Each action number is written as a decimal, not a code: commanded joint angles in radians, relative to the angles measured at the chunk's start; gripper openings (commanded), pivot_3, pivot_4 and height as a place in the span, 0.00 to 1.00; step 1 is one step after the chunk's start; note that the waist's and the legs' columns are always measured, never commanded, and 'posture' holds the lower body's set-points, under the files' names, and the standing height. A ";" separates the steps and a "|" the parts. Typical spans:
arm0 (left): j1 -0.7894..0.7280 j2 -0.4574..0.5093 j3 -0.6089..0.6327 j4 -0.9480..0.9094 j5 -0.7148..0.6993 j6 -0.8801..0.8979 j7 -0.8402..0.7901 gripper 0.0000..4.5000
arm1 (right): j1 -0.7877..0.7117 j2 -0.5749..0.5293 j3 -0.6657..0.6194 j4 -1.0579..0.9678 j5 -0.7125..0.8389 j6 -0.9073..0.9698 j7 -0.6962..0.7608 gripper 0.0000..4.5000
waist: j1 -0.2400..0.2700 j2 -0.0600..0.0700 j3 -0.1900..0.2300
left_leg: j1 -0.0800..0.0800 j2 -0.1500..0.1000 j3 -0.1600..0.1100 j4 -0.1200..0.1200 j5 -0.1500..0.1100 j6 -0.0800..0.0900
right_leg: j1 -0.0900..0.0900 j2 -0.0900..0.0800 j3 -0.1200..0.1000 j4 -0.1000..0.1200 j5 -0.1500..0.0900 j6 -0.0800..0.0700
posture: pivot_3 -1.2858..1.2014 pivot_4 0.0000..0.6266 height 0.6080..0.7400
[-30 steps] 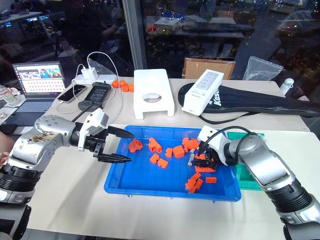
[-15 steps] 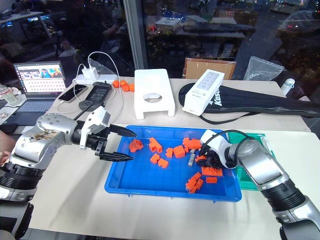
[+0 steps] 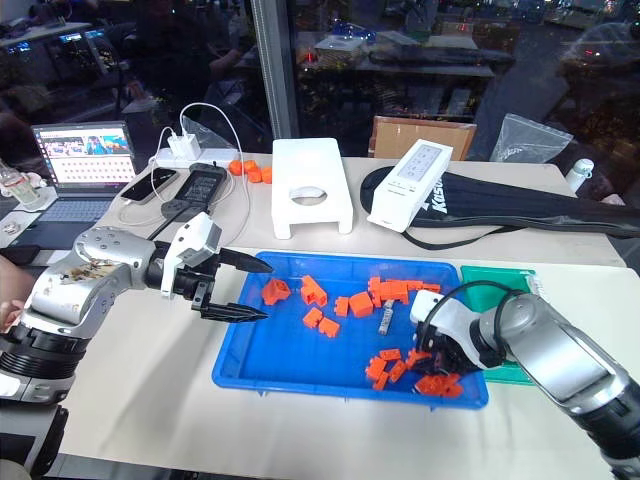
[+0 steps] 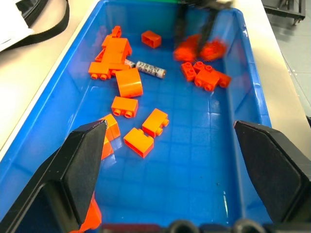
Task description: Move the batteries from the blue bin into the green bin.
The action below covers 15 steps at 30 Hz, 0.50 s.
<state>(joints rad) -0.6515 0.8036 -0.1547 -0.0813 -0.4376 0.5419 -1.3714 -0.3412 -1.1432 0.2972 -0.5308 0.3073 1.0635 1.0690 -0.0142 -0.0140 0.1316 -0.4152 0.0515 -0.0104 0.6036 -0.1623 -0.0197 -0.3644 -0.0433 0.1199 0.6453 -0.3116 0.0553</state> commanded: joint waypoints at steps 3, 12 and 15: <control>-0.012 0.001 0.007 -0.010 0.004 -0.020 -0.014 1.00 | -0.012 0.014 -0.058 -0.011 0.057 0.042 -0.015 0.32 | -0.002 0.000 0.000 | 0.000 0.000 0.000 0.000 0.000 0.000 | 0.000 0.000 0.000 0.000 0.000 0.000 | 0.52 0.24 0.79; -0.006 0.006 0.014 -0.015 0.007 -0.015 -0.019 1.00 | -0.097 0.053 -0.123 0.057 0.053 -0.036 -0.059 1.00 | -0.004 0.000 0.000 | 0.000 0.000 0.000 0.000 0.000 0.000 | -0.001 0.000 0.000 0.000 0.000 0.000 | 0.52 0.24 0.79; -0.005 0.006 0.015 -0.018 0.009 -0.017 -0.015 1.00 | -0.137 0.128 -0.091 0.114 0.027 -0.039 -0.123 1.00 | -0.006 0.000 0.000 | 0.000 0.000 0.000 0.000 0.000 0.000 | -0.001 0.000 0.000 0.000 0.000 0.000 | 0.52 0.24 0.79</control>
<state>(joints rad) -0.6507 0.7991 -0.1553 -0.0813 -0.4296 0.5411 -1.3867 -0.4557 -1.0400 0.2077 -0.4351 0.3584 1.0465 0.9849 -0.0199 -0.0141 0.1317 -0.4151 0.0516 -0.0103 0.6036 -0.1623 -0.0196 -0.3653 -0.0431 0.1204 0.6457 -0.3115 0.0552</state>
